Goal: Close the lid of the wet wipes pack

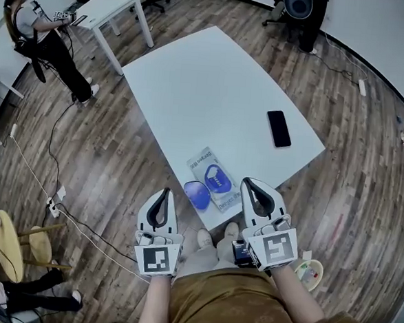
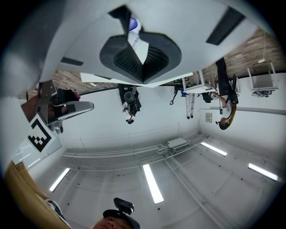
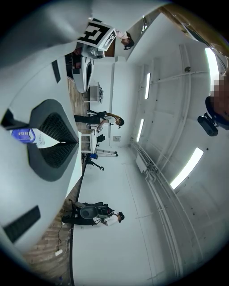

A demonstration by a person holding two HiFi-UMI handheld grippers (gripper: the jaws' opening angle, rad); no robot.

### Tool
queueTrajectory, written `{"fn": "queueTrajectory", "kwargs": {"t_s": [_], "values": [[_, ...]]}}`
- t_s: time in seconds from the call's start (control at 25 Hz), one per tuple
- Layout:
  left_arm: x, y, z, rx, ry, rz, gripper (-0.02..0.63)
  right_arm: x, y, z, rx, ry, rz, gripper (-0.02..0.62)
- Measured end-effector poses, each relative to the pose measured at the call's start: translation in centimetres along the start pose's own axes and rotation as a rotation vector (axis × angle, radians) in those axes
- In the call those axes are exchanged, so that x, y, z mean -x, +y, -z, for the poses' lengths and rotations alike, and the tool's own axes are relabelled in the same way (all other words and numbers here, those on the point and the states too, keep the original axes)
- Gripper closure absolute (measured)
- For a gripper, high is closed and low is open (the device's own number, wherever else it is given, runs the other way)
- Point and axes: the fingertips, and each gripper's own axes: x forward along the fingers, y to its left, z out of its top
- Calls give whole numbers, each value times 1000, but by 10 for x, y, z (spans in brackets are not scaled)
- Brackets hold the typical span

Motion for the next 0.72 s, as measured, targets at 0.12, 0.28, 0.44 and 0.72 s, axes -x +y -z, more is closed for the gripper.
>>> {"fn": "queueTrajectory", "kwargs": {"t_s": [0.12,0.28,0.44,0.72], "values": [[-2,-2,5,8,19,-7,600,-3,-2,4,1,10,-12,588],[-6,-3,10,12,34,-19,600,-7,-2,11,1,26,-35,588],[-11,-4,15,2,52,-29,600,-11,-2,20,-6,46,-64,588],[-11,-9,29,3,80,-49,600,-18,7,34,-9,65,-120,588]]}}
